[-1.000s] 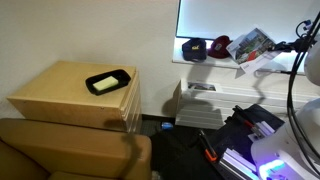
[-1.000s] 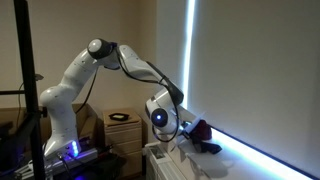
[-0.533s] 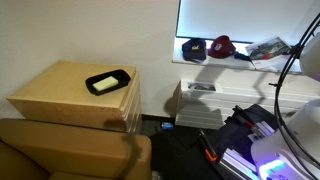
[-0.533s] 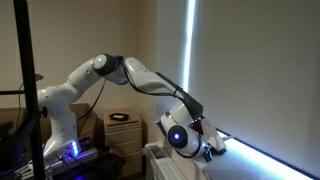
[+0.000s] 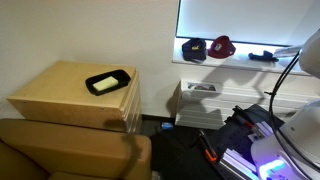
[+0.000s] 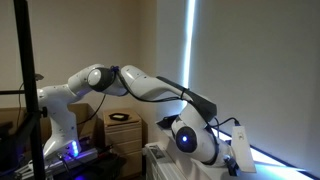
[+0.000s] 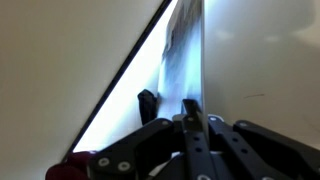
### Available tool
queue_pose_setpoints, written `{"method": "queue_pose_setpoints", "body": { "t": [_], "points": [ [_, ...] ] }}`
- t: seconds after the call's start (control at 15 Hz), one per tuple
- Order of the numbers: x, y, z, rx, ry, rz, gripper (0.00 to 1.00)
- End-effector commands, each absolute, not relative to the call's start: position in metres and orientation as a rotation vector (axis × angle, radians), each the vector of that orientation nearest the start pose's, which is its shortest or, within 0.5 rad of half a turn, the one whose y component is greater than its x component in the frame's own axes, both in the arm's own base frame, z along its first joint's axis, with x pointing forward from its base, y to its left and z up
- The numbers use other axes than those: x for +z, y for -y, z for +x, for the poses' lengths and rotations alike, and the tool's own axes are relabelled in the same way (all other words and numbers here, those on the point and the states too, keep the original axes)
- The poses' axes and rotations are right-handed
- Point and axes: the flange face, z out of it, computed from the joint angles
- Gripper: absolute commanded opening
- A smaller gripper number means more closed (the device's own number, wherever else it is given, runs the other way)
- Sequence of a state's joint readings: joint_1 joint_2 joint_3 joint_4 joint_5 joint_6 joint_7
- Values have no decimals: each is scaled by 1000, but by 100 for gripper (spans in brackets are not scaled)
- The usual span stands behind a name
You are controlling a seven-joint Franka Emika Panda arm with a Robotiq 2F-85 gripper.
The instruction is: Pick up the book from the cabinet and put it by the window.
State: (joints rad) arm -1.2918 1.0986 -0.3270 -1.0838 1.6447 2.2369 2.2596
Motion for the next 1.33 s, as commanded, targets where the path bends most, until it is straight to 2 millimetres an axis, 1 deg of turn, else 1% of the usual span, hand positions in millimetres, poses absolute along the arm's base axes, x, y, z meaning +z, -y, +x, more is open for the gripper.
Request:
{"method": "queue_pose_setpoints", "body": {
  "t": [0.0,0.13,0.27,0.4,0.47,0.53,0.67,0.93,1.07,1.27],
  "points": [
    [177,805,105,236,-1321,1644,1],
    [161,803,122,222,-1298,1700,1],
    [152,803,133,181,-1292,1733,1],
    [144,802,140,82,-1290,1747,1],
    [141,802,145,41,-1325,1746,1],
    [138,803,145,35,-1375,1737,1],
    [132,803,143,120,-1543,1694,1],
    [134,806,135,270,-1753,1537,1],
    [138,806,130,343,-1810,1436,1],
    [143,805,124,427,-1845,1266,1]
  ]
}}
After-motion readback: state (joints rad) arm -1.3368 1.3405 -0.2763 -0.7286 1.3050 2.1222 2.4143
